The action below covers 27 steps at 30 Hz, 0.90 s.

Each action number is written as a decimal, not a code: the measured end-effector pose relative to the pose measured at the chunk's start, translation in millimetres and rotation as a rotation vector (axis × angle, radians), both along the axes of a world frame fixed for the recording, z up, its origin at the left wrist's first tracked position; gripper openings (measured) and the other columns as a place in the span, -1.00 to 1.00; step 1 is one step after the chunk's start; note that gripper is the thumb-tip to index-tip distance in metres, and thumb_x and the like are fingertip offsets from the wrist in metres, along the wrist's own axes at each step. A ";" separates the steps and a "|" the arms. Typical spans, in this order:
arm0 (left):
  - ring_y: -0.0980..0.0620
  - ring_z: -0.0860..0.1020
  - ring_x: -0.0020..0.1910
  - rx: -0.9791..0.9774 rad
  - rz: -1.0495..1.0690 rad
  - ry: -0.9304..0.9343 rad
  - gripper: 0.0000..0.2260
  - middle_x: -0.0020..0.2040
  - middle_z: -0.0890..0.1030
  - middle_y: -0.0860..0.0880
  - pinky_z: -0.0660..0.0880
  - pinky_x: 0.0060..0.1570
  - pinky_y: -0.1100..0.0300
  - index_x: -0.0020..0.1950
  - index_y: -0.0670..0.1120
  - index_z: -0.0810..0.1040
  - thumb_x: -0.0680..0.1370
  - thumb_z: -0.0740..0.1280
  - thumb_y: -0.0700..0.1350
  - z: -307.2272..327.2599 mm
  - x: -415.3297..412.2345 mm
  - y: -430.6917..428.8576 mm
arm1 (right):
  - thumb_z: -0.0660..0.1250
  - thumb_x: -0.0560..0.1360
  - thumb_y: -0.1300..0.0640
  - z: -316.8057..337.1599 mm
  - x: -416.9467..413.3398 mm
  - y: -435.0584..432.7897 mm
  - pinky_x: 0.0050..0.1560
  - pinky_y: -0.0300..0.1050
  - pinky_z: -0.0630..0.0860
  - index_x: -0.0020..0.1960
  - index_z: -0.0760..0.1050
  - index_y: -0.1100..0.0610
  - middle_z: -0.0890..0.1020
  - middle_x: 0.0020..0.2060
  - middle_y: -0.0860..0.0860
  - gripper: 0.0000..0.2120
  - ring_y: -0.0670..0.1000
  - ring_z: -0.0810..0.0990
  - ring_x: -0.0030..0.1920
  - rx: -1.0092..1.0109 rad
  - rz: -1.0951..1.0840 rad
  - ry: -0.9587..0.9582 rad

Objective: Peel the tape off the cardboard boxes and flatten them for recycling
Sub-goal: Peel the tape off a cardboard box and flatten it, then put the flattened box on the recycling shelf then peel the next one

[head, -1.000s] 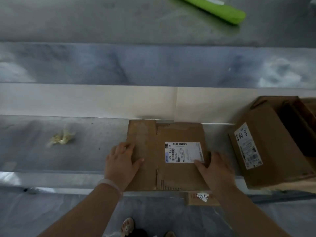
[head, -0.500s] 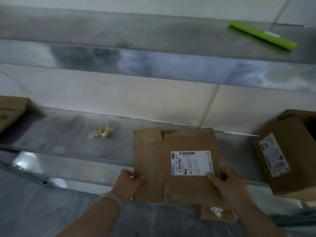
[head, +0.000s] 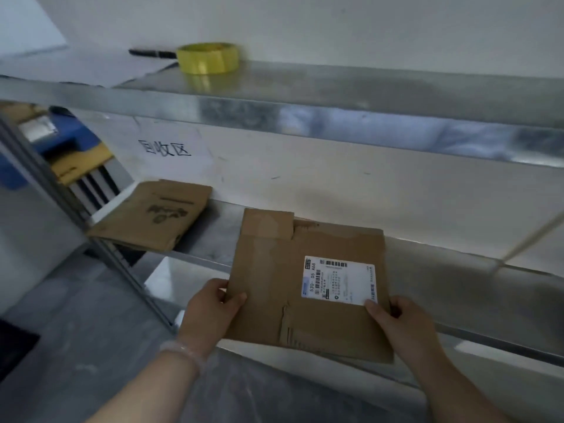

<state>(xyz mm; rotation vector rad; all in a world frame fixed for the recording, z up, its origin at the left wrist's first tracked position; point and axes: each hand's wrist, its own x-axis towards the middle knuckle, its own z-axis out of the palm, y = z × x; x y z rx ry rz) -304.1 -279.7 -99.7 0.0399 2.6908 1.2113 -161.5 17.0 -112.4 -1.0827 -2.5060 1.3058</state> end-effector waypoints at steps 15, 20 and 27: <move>0.10 0.44 -0.18 -0.134 0.270 0.069 -0.65 0.10 0.60 -0.06 0.32 -0.29 0.27 0.22 -0.06 0.51 0.51 0.37 0.07 0.6 -169.1 -204.6 | 0.36 0.48 -0.19 7.6 -240.6 -178.5 -0.23 -0.18 0.49 -0.04 0.52 -0.04 0.61 -0.14 -0.15 -0.76 -0.12 0.59 -0.14 -0.169 0.332 -0.028; -0.03 0.56 -0.07 -0.228 0.293 0.022 -0.60 0.15 0.60 -0.11 0.39 -0.13 0.21 0.27 -0.11 0.49 0.52 0.37 0.06 4.0 -234.1 -243.6 | 0.38 0.46 -0.21 -5.2 -313.9 -219.7 0.10 0.10 0.58 0.11 0.58 0.01 0.67 0.00 -0.04 -0.65 0.02 0.65 -0.01 -0.297 0.365 -0.089; 0.06 0.46 -0.15 -0.382 0.119 0.044 -0.64 0.08 0.59 -0.05 0.37 -0.12 0.21 0.25 -0.07 0.49 0.53 0.32 0.08 9.5 -329.8 -267.1 | 0.39 0.48 -0.15 -12.1 -366.7 -260.8 0.01 -0.06 0.58 0.11 0.56 0.03 0.63 -0.03 -0.07 -0.69 -0.02 0.62 -0.03 -0.246 0.239 -0.114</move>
